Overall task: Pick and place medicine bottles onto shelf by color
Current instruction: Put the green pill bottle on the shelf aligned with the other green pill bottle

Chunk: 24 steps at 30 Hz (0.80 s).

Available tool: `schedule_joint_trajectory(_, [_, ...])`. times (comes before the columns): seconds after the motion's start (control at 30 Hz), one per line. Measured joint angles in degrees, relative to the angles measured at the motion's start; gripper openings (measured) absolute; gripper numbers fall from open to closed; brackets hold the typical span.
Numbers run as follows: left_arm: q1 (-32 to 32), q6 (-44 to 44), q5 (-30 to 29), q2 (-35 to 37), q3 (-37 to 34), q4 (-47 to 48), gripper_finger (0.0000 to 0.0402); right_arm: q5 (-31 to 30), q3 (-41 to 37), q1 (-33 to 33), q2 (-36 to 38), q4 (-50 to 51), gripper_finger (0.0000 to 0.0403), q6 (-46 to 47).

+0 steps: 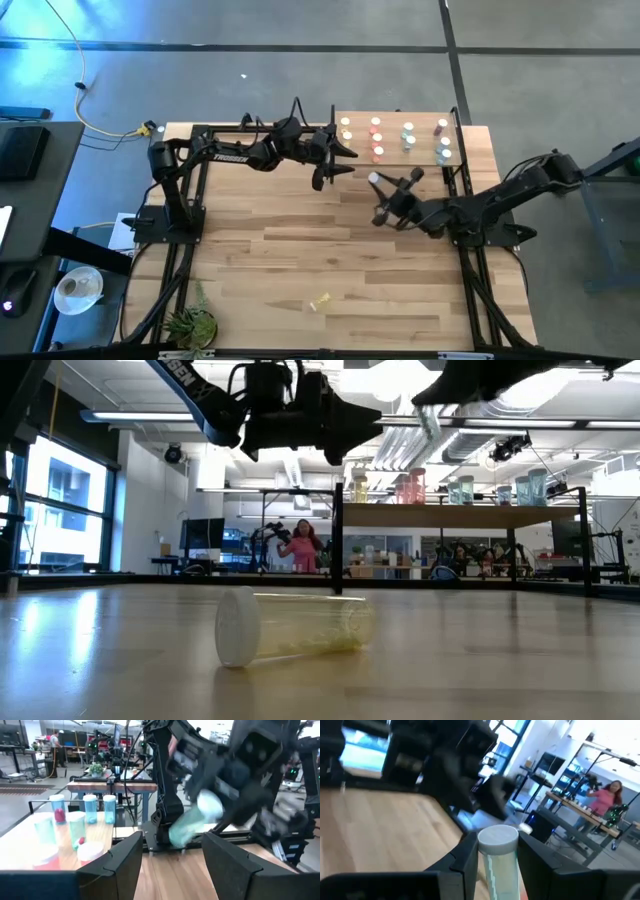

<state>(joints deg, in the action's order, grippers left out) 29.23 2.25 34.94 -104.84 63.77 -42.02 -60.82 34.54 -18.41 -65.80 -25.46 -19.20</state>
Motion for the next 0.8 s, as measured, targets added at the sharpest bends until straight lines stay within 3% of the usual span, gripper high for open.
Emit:
schedule_joint_trajectory(0.27, [0.0, -1.4, 0.0, 0.0, 0.0, 0.7, 0.0195, 0.0, 0.0, 0.0, 13.8, 4.9, 0.0108, -3.1])
schedule_joint_trajectory(0.53, [-0.1, -1.4, 0.0, 0.0, 0.0, 0.7, 0.0195, 0.0, -2.0, 0.0, 27.2, 22.3, 0.0108, 10.4])
schedule_joint_trajectory(0.8, [-0.2, -1.4, 0.0, 0.0, 0.0, 0.7, 0.0195, -5.5, -10.4, 0.0, 34.3, 24.0, 0.0108, 19.7])
